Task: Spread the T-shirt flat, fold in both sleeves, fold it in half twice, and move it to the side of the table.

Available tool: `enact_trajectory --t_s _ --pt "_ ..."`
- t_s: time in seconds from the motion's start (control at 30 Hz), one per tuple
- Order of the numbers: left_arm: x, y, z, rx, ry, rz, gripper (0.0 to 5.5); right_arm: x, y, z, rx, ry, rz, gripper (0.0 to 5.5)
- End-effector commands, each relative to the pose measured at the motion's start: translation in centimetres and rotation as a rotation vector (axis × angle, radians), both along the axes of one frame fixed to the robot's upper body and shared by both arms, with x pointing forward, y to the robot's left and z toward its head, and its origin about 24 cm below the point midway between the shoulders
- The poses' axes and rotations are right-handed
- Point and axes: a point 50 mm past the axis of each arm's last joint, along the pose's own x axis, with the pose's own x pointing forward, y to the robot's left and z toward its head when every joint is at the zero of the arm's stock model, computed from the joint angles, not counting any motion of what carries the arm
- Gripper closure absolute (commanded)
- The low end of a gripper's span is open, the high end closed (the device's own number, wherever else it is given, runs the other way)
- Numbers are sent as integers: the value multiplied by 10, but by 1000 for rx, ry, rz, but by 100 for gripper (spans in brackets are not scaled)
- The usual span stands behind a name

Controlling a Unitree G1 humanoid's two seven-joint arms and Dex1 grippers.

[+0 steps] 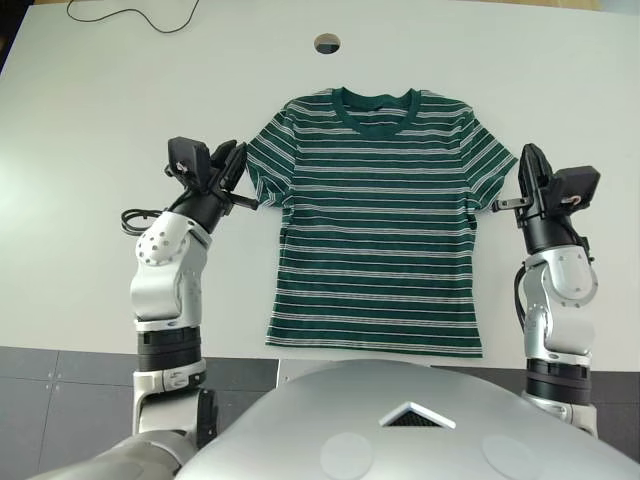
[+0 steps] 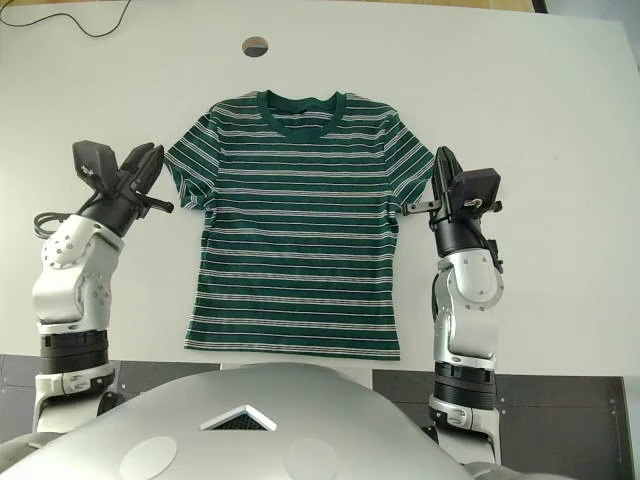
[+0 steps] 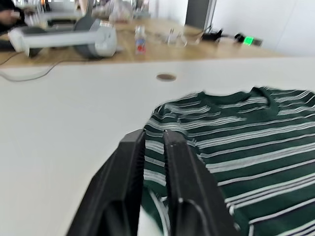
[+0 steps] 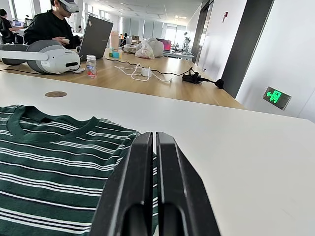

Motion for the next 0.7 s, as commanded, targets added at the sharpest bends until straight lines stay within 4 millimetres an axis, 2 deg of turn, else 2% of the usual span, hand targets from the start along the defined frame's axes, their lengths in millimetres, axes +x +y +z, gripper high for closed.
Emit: enact_trajectory --t_s 0.03,0.33,0.7 --pt "9 2 0 49 89 -18 405 0 2 -2 3 9 -5 540" --pt "28 22 -12 128 189 49 267 -1 3 -1 3 6 -2 540" --pt "40 10 -44 11 363 -25 262 2 5 1 1 -5 7 540"
